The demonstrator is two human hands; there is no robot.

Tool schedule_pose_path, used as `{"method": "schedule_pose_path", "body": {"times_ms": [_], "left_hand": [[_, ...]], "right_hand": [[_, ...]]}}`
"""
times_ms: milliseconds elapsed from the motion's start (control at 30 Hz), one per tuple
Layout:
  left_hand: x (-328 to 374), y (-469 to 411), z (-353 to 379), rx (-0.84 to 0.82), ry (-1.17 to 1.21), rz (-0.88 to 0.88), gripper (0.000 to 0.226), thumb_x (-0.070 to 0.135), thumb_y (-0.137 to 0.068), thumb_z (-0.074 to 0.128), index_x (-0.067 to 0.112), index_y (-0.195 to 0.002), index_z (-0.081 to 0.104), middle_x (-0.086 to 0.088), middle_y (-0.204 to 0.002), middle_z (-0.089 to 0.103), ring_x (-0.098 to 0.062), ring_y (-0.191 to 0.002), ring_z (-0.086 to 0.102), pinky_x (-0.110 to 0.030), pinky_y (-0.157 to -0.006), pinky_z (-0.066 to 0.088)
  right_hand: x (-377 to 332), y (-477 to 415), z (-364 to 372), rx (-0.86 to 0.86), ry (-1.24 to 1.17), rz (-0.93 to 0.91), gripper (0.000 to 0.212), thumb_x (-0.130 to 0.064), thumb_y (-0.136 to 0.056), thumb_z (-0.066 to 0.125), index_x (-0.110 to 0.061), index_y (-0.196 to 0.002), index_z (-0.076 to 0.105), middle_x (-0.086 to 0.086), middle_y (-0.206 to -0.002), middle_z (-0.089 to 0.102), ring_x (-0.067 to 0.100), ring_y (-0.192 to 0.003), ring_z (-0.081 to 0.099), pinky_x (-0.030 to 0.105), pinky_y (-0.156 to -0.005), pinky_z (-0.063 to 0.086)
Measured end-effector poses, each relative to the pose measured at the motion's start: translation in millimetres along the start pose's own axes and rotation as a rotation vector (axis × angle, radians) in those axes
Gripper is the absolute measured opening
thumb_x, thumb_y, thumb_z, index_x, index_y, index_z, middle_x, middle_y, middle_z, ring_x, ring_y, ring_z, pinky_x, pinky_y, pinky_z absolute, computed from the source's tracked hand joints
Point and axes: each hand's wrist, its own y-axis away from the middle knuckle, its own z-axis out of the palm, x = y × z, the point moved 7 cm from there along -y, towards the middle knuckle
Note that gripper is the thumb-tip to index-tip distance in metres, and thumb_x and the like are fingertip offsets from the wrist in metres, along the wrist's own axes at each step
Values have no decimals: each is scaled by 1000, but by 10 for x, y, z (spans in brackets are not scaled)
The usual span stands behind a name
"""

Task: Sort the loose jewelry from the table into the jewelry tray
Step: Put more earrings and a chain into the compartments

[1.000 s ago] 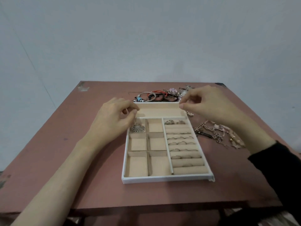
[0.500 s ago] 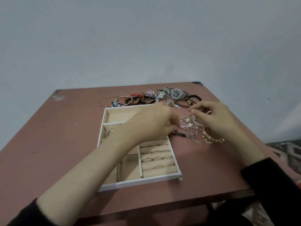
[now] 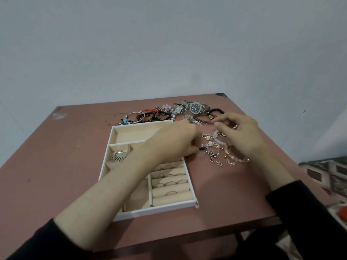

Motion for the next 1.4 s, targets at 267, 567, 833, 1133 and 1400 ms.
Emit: {"method": "schedule_pose_path", "body": {"times_ms": [267, 567, 833, 1133, 1400], "left_hand": [[-63, 38, -421, 193, 236, -24, 7, 20, -85, 63, 14, -90, 63, 4, -80, 67, -14, -78, 63, -34, -77, 50], [-56, 164, -914, 437, 356, -43, 5, 20, -88, 61, 21, -86, 56, 11, -78, 58, -9, -63, 58, -8, -53, 39], [-35, 287, -1128, 526, 347, -57, 4, 18, -90, 57, 15, -92, 59, 7, -79, 59, -18, -68, 61, -12, -53, 38], [-143, 517, -1262, 556, 333, -90, 5, 19, -90, 56, 16, -93, 59, 7, -83, 60, -18, -72, 61, -22, -65, 45], [-396, 755, -1248, 568, 412, -180, 2, 19, -91, 55, 21, -89, 57, 12, -81, 57, -15, -64, 59, -31, -64, 50]], "right_hand": [[-66, 36, -28, -5, 12, -17, 36, -8, -84, 61, -35, -62, 54, -5, -62, 56, -4, -45, 47, 5, -50, 35], [-160, 103, 146, -90, 167, -165, 24, -6, -81, 62, -27, -73, 71, -1, -72, 66, 6, -65, 53, 15, -61, 41], [-315, 139, 619, -345, 559, -379, 21, -34, -80, 60, -16, -86, 68, -11, -77, 47, 14, -88, 41, 36, -83, 41], [-319, 118, 725, -479, 508, -306, 11, -37, -79, 65, -27, -81, 67, -7, -88, 56, 12, -94, 43, 35, -86, 38], [-372, 72, 475, -402, 110, -106, 10, -13, -79, 70, -17, -71, 64, -5, -69, 65, 3, -58, 56, 12, -55, 42]]}}
